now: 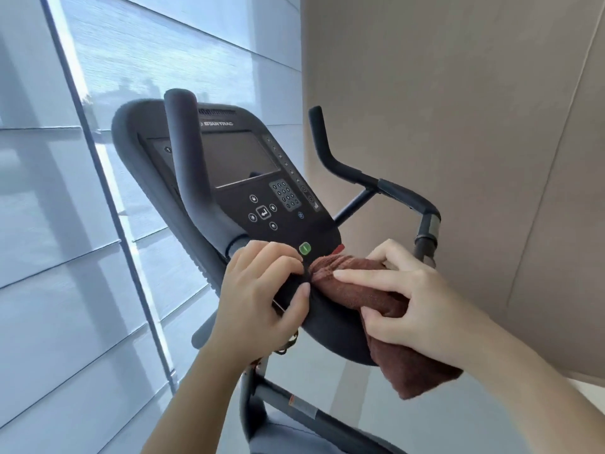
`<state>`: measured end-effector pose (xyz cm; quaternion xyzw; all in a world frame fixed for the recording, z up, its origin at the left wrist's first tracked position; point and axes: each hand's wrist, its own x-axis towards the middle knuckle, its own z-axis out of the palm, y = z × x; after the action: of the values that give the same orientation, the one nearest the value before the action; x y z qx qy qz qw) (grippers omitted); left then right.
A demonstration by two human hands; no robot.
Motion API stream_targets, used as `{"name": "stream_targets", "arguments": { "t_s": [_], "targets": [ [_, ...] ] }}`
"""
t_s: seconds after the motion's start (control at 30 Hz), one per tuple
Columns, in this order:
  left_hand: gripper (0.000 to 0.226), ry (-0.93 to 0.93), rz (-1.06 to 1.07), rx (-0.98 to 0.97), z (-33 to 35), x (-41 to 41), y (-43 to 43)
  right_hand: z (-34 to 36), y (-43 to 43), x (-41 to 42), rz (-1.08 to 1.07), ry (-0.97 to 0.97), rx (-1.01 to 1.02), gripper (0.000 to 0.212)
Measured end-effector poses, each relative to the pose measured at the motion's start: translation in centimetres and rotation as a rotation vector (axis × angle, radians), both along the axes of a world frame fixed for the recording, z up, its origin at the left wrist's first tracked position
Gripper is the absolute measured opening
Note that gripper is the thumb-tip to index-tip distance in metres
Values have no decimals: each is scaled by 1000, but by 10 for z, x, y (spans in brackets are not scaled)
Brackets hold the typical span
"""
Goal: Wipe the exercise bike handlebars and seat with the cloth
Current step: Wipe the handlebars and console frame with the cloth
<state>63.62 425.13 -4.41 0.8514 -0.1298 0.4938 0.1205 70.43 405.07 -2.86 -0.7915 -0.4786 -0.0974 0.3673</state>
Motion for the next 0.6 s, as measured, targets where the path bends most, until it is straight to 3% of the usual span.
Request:
{"name": "stream_targets", "arguments": {
  "t_s": [0.2, 0.33, 0.47, 0.6],
  "targets": [
    [26, 74, 244, 0, -4, -17, -30, -16, -45, 31, 22, -16, -12, 44],
    [32, 175, 356, 1, -6, -24, -51, -26, -69, 64, -18, -141, -22, 45],
    [37, 239, 389, -2, -11, -28, -80, -27, -82, 100, -63, -126, 85, 46],
    [34, 250, 430, 21, -20, -18, -112, -34, -61, 99, 31, -129, 141, 42]
  ]
}}
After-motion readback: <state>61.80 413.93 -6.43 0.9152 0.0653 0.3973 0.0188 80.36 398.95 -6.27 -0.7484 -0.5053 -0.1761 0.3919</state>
